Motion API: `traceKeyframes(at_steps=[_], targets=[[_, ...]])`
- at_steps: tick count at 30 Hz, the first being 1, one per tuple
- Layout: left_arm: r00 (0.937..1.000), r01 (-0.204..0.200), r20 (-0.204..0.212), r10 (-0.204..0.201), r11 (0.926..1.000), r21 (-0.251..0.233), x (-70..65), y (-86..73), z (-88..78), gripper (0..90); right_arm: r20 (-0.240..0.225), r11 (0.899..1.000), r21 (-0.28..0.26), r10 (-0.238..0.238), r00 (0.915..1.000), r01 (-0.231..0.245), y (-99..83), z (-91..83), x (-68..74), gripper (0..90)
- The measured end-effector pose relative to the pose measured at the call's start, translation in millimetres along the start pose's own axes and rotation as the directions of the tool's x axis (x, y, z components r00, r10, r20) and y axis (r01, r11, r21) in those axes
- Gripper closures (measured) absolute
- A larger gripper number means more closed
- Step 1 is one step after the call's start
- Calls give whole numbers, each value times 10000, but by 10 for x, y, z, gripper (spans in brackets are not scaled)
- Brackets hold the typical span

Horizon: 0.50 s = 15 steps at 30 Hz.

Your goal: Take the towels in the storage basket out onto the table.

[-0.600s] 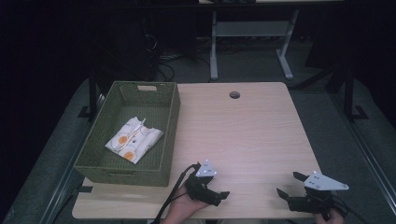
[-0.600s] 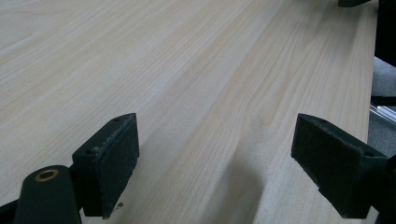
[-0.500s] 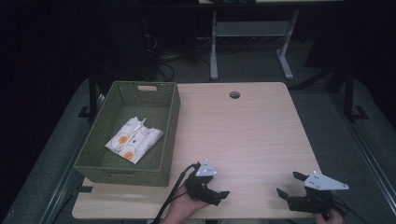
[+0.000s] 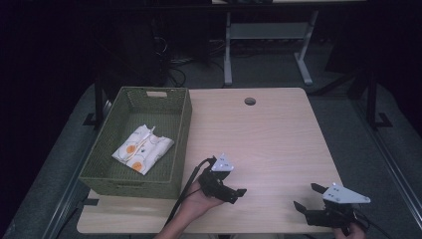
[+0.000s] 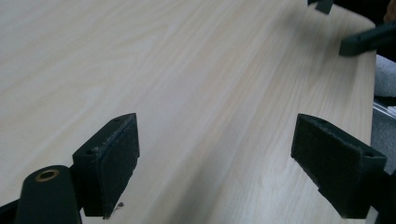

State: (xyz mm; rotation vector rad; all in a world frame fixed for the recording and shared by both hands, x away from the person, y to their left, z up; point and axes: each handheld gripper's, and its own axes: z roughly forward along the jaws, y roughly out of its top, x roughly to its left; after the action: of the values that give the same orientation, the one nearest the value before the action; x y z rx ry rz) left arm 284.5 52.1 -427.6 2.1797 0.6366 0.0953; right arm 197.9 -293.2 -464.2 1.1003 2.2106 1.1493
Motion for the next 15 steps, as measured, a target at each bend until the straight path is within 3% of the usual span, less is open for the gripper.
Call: traceKeyframes(at_steps=[15], targets=[[9996, -254, 91, 255, 9997, -68, 99, 319, -173, 153, -21, 9998, -105, -141, 9999, 141, 14, -12, 13, 138]])
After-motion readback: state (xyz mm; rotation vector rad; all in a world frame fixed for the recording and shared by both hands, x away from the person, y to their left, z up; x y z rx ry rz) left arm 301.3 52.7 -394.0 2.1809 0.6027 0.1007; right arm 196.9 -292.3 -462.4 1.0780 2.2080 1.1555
